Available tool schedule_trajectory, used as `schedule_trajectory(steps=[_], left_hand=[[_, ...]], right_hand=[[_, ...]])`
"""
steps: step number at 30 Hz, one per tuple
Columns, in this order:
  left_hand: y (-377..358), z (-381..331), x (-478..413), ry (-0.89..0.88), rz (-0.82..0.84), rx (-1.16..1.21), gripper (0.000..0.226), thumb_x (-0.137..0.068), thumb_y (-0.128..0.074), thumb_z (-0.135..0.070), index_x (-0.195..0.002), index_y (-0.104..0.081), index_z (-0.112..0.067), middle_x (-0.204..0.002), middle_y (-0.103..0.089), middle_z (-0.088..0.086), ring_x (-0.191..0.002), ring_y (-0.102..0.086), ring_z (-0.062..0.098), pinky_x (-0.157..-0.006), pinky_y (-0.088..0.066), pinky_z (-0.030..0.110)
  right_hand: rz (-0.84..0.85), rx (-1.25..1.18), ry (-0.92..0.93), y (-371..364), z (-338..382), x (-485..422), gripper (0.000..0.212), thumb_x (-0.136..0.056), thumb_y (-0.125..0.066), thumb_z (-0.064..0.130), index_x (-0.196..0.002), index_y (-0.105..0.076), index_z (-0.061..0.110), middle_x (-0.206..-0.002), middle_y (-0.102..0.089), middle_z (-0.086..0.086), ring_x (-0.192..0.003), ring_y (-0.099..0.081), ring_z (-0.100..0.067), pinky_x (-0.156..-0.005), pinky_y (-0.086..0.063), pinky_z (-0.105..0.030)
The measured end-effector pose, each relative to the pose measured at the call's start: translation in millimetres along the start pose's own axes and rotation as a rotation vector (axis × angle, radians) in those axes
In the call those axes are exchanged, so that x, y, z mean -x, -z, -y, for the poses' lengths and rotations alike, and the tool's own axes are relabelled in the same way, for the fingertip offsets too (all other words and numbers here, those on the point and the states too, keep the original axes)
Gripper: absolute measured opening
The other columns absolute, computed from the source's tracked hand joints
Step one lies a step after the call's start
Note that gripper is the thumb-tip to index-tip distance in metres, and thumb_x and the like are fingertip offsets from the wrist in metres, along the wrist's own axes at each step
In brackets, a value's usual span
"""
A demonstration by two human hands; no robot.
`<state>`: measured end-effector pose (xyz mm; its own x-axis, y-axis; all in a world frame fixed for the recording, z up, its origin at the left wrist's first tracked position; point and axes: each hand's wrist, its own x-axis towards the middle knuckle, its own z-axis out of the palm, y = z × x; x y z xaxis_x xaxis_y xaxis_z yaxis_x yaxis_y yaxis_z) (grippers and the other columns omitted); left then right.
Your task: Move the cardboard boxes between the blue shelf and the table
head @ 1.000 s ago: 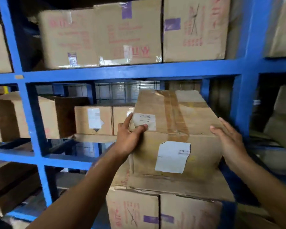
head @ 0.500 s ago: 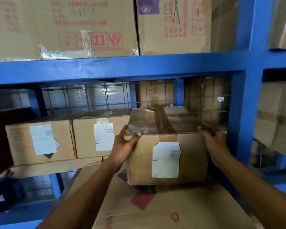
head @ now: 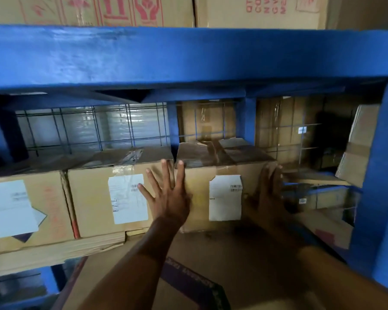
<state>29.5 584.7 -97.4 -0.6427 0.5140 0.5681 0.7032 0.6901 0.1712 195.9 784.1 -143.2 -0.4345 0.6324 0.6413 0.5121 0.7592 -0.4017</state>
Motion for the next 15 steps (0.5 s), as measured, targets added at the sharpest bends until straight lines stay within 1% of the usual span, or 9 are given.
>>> schedule_trajectory(steps=[1, 3, 4, 5, 8, 10, 12, 13, 15], left_hand=[[-4, 5, -7, -0.010, 0.029, -0.046, 0.092, -0.096, -0.048, -0.056, -0.157, 0.019, -0.039, -0.167, 0.028, 0.008, -0.150, 0.020, 0.052, -0.111, -0.001, 0.081], [-15, 10, -17, -0.025, 0.082, -0.098, 0.095, -0.094, -0.050, -0.058, -0.157, 0.017, -0.040, -0.165, 0.033, 0.008, -0.149, 0.022, 0.054, -0.111, -0.005, 0.081], [-19, 10, -19, -0.035, 0.100, -0.109, 0.097, -0.092, -0.051, -0.061, -0.158, 0.016, -0.039, -0.163, 0.035, 0.009, -0.147, 0.024, 0.055, -0.113, -0.006, 0.079], [-23, 10, -22, -0.045, 0.112, -0.110, 0.101, -0.089, -0.053, -0.064, -0.158, 0.016, -0.038, -0.162, 0.038, 0.009, -0.146, 0.026, 0.056, -0.115, -0.006, 0.076], [-26, 12, -26, -0.073, 0.148, -0.125, 0.114, -0.081, -0.056, -0.074, -0.157, 0.021, -0.036, -0.159, 0.042, 0.011, -0.143, 0.031, 0.057, -0.119, -0.009, 0.068], [-20, 13, -25, -0.083, 0.189, -0.121, 0.119, -0.078, -0.060, -0.074, -0.158, 0.020, -0.036, -0.160, 0.042, 0.010, -0.143, 0.031, 0.056, -0.119, -0.013, 0.066], [-8, 14, -24, -0.094, 0.237, -0.090, 0.119, -0.079, -0.065, -0.069, -0.159, 0.017, -0.037, -0.162, 0.039, 0.008, -0.145, 0.029, 0.054, -0.120, -0.014, 0.064], [0, 15, -22, -0.091, 0.262, -0.052, 0.117, -0.080, -0.067, -0.066, -0.159, 0.016, -0.038, -0.163, 0.037, 0.006, -0.147, 0.027, 0.052, -0.121, -0.011, 0.062], [18, 20, -11, -0.073, 0.297, 0.056, 0.116, -0.083, -0.071, -0.056, -0.158, 0.016, -0.040, -0.165, 0.032, 0.003, -0.152, 0.023, 0.044, -0.124, -0.007, 0.059]], right_hand=[[0.138, 0.025, -0.009, -3, -5, -14, 0.100, -0.092, -0.062, 0.046, -0.161, 0.004, 0.016, -0.167, 0.015, -0.018, -0.154, 0.003, -0.041, -0.121, -0.013, -0.059], [0.409, 0.082, 0.015, -6, -9, -42, 0.104, -0.093, -0.064, 0.042, -0.159, 0.012, 0.015, -0.166, 0.023, -0.014, -0.155, 0.009, -0.036, -0.124, -0.014, -0.057], [0.511, 0.101, 0.024, -8, -9, -50, 0.102, -0.095, -0.062, 0.040, -0.158, 0.013, 0.013, -0.165, 0.025, -0.013, -0.155, 0.010, -0.033, -0.124, -0.014, -0.054], [0.577, 0.106, 0.022, -12, -10, -56, 0.102, -0.096, -0.061, 0.039, -0.158, 0.015, 0.012, -0.165, 0.026, -0.012, -0.155, 0.010, -0.031, -0.125, -0.014, -0.051], [0.599, 0.139, 0.015, -14, -8, -60, 0.103, -0.095, -0.063, 0.040, -0.158, 0.015, 0.013, -0.164, 0.028, -0.009, -0.155, 0.011, -0.030, -0.125, -0.016, -0.050], [0.615, 0.178, -0.006, -4, -9, -61, 0.102, -0.094, -0.064, 0.042, -0.160, 0.011, 0.017, -0.166, 0.023, -0.006, -0.156, 0.006, -0.029, -0.124, -0.020, -0.048], [0.618, 0.148, -0.024, 9, -4, -61, 0.101, -0.091, -0.066, 0.045, -0.161, 0.003, 0.021, -0.169, 0.012, -0.004, -0.156, -0.001, -0.027, -0.123, -0.021, -0.046], [0.609, 0.104, -0.036, 15, 2, -59, 0.100, -0.089, -0.068, 0.046, -0.161, -0.004, 0.021, -0.170, 0.002, -0.004, -0.155, -0.008, -0.027, -0.122, -0.024, -0.046], [0.564, -0.034, -0.014, 25, 22, -49, 0.092, -0.087, -0.073, 0.038, -0.158, -0.018, 0.019, -0.166, -0.017, -0.007, -0.151, -0.024, -0.028, -0.119, -0.031, -0.046]])
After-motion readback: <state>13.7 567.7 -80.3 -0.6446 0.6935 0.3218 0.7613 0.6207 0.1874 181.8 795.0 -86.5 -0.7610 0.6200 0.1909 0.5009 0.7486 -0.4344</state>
